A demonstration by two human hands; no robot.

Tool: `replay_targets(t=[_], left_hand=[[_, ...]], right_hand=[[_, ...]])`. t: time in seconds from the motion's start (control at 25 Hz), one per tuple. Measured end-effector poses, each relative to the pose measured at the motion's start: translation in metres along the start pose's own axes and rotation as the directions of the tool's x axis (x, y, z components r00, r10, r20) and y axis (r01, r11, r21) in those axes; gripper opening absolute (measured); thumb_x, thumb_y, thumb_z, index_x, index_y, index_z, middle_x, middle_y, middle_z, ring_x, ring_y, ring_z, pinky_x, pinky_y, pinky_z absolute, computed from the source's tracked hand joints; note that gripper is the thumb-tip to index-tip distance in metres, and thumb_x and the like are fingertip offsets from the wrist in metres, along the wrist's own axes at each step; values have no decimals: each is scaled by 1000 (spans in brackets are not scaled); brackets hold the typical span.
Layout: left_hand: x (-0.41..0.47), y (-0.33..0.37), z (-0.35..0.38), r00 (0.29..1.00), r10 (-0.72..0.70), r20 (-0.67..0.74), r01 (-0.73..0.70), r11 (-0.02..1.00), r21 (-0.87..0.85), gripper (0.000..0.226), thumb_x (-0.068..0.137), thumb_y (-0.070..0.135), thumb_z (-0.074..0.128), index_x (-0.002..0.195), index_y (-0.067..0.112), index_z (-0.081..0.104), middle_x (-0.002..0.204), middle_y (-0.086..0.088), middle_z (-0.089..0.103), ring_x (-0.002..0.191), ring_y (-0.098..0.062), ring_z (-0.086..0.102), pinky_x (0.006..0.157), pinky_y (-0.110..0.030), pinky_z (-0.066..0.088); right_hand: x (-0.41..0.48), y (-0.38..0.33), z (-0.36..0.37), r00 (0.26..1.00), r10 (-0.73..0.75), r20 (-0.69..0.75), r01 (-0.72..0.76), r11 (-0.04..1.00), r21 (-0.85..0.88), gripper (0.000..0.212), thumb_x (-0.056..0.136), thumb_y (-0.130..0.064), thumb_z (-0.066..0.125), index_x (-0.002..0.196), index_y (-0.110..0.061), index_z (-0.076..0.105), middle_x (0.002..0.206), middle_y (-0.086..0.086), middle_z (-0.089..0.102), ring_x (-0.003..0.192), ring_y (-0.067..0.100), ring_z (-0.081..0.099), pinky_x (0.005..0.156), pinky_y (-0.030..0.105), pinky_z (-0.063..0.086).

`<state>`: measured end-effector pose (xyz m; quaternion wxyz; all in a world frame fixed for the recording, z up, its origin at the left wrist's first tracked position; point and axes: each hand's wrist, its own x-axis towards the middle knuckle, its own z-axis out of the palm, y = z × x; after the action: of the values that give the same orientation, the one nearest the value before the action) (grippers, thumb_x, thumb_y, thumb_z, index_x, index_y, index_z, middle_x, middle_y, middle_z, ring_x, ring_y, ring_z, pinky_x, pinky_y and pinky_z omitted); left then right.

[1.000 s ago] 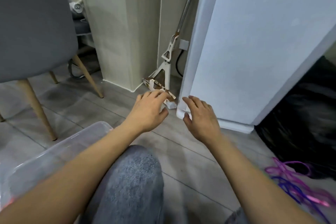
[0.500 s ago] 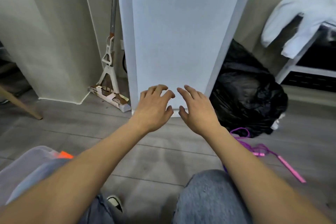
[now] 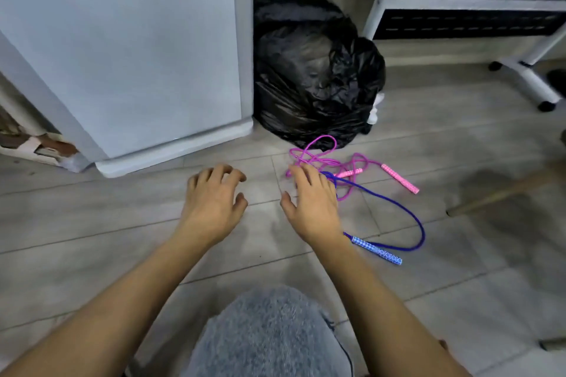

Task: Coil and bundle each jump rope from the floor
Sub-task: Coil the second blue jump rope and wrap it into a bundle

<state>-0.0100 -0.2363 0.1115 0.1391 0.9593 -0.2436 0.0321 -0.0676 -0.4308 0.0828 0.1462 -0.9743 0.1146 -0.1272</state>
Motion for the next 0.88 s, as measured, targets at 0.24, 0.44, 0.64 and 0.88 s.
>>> replay_targets(t=[0.24, 0.44, 0.64, 0.88], left_hand=[[21, 8, 89, 992, 65, 104, -66, 998, 1, 29, 83, 27, 59, 111, 23, 65, 112, -1, 60, 102, -33, 56, 90, -47, 41], [33, 20, 143, 974, 99, 206, -96, 995, -24, 26, 82, 19, 67, 109, 20, 67, 111, -3, 61, 101, -36, 55, 88, -47, 40], [35, 22, 174, 961, 136, 239, -128, 991, -49, 27, 83, 17, 67, 110, 20, 66, 112, -4, 61, 104, -36, 53, 90, -47, 38], [27, 13, 187, 952, 107, 286, -104, 994, -25, 26, 85, 21, 65, 111, 21, 66, 114, -3, 62, 105, -33, 54, 91, -47, 38]], right_hand=[[-29, 77, 86, 961, 239, 137, -231, 970, -70, 45, 80, -33, 63, 121, -15, 58, 117, 9, 60, 106, 34, 57, 90, 44, 45], [-51, 138, 141, 814, 480, 328, -416, 875, -247, 61, 85, -38, 63, 138, -14, 43, 133, 10, 51, 121, 32, 49, 100, 43, 37], [-55, 190, 177, 705, 621, 342, -488, 775, -402, 72, 83, -30, 65, 144, -15, 30, 140, 9, 43, 130, 31, 41, 108, 45, 33], [-60, 219, 189, 610, 685, 399, -417, 705, -574, 49, 96, -17, 43, 143, -15, 33, 146, 13, 39, 138, 33, 36, 116, 54, 20]])
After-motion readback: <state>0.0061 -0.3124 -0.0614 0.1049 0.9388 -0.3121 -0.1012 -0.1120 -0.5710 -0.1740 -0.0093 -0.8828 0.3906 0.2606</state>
